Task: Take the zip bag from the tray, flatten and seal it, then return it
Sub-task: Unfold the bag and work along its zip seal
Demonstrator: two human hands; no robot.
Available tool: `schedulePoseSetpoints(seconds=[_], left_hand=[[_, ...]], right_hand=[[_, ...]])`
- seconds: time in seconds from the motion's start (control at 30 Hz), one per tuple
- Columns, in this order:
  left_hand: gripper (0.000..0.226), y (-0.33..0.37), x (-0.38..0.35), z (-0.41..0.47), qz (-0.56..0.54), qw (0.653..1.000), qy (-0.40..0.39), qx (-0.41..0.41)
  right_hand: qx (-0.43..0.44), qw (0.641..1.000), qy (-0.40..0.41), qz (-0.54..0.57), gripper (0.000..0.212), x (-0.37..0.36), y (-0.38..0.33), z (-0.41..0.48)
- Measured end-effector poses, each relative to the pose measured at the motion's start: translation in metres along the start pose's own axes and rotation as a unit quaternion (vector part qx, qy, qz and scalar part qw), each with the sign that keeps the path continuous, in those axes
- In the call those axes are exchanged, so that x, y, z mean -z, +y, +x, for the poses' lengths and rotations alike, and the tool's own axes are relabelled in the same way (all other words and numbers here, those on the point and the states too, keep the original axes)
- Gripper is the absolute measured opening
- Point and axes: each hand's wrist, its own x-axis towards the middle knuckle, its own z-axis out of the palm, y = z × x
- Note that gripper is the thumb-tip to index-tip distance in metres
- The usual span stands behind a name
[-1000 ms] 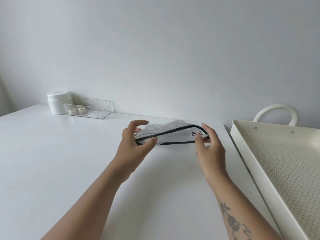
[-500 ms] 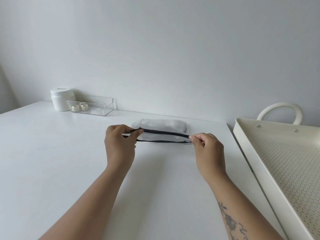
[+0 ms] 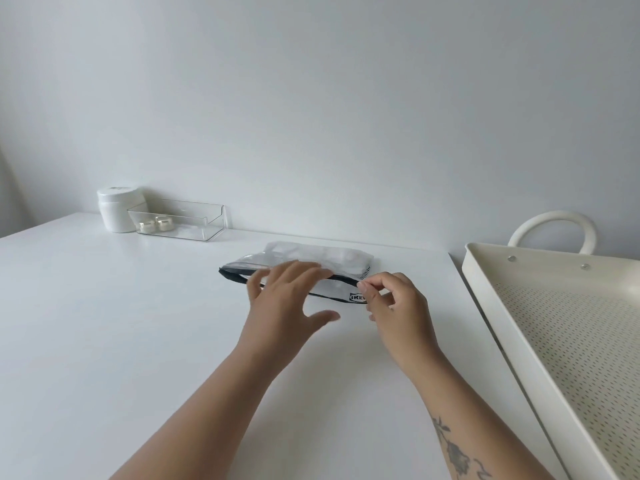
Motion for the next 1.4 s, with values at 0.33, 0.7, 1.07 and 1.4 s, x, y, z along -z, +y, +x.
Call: schedulePoseSetpoints(seconds=[0.33,0.7,1.07,1.4], left_hand=[[0.007,-0.002,-0.002,0.007,-0.043,0.997,0.064,0.027],[0.005,0.001,0.008,0.008,-0.303,0.948,-0.011,0.101],[0.012,-0.004,0.022,0.010,-0.348,0.925,0.014,0.154],[0.027,0.026,0.016,0.002,-0.184,0.981,0.019,-0.056]], right_hand=[[-0.078,0.987,-0.004,0.139,0.020,0.002,-0.010,-0.002],[-0.055,0.994,-0.095,0.014,0.020,0.002,0.001,-0.001],[-0.049,0.990,0.017,-0.130,0.017,0.016,0.006,0.002],[-0.047,0.984,0.005,-0.173,0.015,0.013,0.005,0.001]])
